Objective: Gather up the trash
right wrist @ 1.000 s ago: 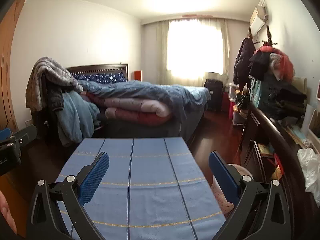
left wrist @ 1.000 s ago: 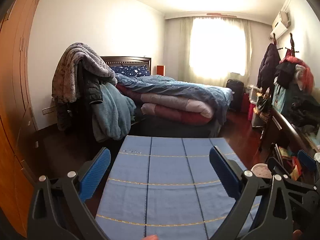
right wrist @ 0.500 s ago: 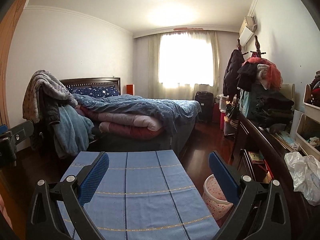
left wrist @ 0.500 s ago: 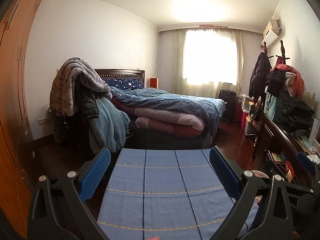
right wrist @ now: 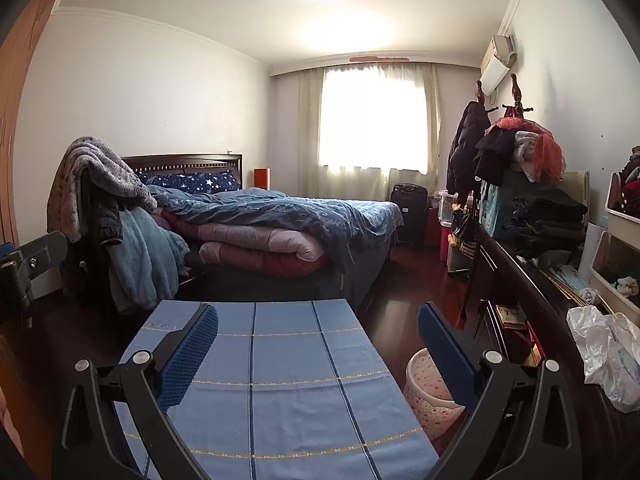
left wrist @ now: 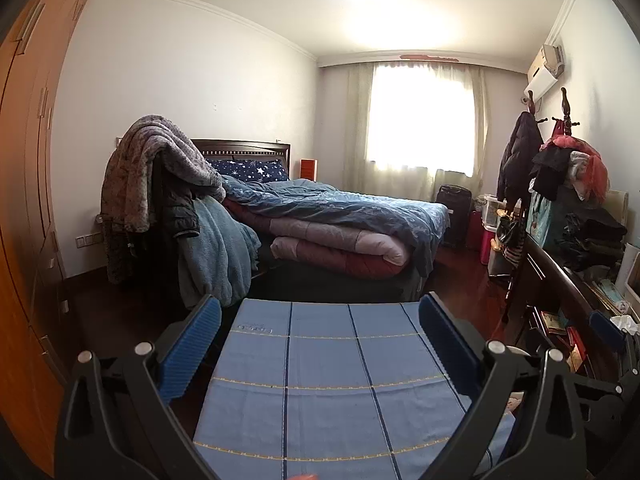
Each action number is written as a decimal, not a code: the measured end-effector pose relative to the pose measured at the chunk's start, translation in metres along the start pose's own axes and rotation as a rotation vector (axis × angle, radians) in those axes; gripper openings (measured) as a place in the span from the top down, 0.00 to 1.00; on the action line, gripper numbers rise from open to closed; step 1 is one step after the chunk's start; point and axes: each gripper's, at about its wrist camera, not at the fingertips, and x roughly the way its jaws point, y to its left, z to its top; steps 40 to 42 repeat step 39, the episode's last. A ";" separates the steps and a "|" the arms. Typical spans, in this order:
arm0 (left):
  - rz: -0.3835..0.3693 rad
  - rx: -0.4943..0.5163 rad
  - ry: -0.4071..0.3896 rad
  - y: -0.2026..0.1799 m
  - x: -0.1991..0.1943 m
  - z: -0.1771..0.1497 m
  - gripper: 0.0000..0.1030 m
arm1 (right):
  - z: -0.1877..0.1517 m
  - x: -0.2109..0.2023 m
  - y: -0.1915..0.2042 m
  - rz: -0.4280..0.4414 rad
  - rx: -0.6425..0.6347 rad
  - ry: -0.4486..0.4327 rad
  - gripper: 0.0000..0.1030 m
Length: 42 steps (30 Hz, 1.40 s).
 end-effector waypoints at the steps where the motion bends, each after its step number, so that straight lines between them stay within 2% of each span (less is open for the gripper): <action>1: -0.003 -0.002 0.001 0.000 0.000 0.000 0.03 | 0.000 0.000 0.000 -0.001 -0.001 0.000 0.04; 29: -0.023 -0.009 0.001 0.003 0.002 -0.008 0.03 | -0.008 0.000 -0.001 0.013 -0.017 0.019 0.04; 42: -0.038 -0.033 0.050 0.006 0.017 -0.012 0.03 | -0.013 0.008 -0.005 0.021 -0.021 0.051 0.04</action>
